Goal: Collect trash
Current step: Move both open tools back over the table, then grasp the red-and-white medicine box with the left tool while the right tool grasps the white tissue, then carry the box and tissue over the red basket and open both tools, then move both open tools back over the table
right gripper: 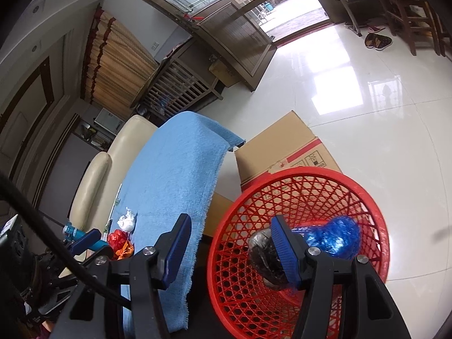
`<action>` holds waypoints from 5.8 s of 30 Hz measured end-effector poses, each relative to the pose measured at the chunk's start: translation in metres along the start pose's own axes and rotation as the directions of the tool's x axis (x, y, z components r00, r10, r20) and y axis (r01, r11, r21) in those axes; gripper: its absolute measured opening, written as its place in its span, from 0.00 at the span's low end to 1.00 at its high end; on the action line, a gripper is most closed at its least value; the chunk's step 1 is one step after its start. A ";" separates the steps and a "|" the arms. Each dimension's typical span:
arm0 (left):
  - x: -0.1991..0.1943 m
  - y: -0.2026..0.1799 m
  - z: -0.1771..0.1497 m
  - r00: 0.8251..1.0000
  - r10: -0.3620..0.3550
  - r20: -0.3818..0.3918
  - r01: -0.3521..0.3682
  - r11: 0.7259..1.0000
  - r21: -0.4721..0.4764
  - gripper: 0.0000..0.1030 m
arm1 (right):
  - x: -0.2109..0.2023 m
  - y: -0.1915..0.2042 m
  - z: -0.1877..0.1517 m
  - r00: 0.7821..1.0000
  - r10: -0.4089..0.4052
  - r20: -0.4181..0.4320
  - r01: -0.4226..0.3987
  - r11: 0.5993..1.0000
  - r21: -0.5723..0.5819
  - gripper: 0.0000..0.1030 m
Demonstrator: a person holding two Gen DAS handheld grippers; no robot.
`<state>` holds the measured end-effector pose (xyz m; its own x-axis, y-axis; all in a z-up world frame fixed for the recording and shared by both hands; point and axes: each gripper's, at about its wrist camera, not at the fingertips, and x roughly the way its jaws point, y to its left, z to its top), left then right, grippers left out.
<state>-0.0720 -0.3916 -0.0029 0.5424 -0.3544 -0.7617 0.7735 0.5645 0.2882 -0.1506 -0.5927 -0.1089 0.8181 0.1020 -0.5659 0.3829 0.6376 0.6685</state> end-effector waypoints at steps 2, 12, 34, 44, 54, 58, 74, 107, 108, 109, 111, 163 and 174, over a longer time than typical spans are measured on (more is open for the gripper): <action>-0.001 0.014 -0.014 1.000 0.011 -0.015 -0.011 1.000 -0.028 0.58 | 0.007 0.012 0.003 1.000 0.009 -0.012 -0.009 1.000 -0.025 0.61; -0.011 0.165 -0.126 0.971 0.169 -0.167 -0.212 0.934 -0.288 0.58 | 0.094 0.128 -0.010 0.976 0.076 -0.202 -0.123 0.965 -0.231 0.61; 0.050 0.339 -0.163 0.988 -0.131 -0.083 0.107 0.965 -0.239 0.74 | 0.315 0.300 -0.050 0.862 -0.062 -0.503 -0.055 0.975 -0.213 0.58; 0.070 0.328 -0.184 0.969 -0.209 -0.129 0.179 0.961 -0.212 0.74 | 0.322 0.305 -0.053 0.877 -0.101 -0.470 -0.041 0.959 -0.282 0.40; 0.051 0.322 -0.196 0.981 -0.133 -0.140 0.082 0.945 -0.317 0.52 | 0.283 0.293 -0.050 0.905 -0.030 -0.423 -0.102 0.952 -0.287 0.40; 0.013 0.310 -0.183 0.989 -0.133 -0.071 0.099 0.930 -0.355 0.52 | 0.254 0.281 -0.043 0.918 0.012 -0.397 -0.135 0.950 -0.283 0.40; -0.018 0.106 -0.043 0.970 -0.244 0.025 0.244 0.953 -0.182 0.52 | 0.079 0.132 -0.012 0.975 0.034 -0.220 -0.071 0.984 -0.165 0.40; 0.039 -0.079 0.024 0.942 -0.296 -0.160 0.306 0.951 0.045 0.60 | -0.029 -0.060 -0.020 0.993 -0.045 -0.113 0.056 0.994 0.095 0.54; 0.036 -0.075 0.023 0.948 -0.278 -0.153 0.287 0.957 0.045 0.60 | -0.029 -0.059 -0.019 0.993 -0.046 -0.110 0.056 0.994 0.093 0.54; 0.033 -0.072 0.021 0.955 -0.260 -0.146 0.268 0.962 0.042 0.60 | -0.030 -0.058 -0.018 0.993 -0.046 -0.107 0.056 0.994 0.090 0.54; 0.026 -0.065 0.019 0.967 -0.222 -0.128 0.228 0.973 0.037 0.60 | -0.032 -0.056 -0.017 0.994 -0.047 -0.104 0.056 0.995 0.086 0.54; -0.035 0.153 -0.122 0.977 0.185 -0.104 -0.210 0.911 -0.356 0.63 | 0.073 0.201 -0.058 0.946 0.024 -0.323 -0.142 0.927 -0.347 0.54; -0.025 0.249 -0.218 0.953 0.195 -0.233 -0.295 0.780 -0.552 0.63 | 0.150 0.273 -0.088 0.907 -0.012 -0.422 -0.192 0.878 -0.439 0.54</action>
<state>0.0354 -0.0797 -0.0388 0.5910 -0.0535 -0.8049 0.2627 0.9562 0.1293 0.0388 -0.3363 -0.0538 0.5560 0.4069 -0.7248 -0.0095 0.8750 0.4840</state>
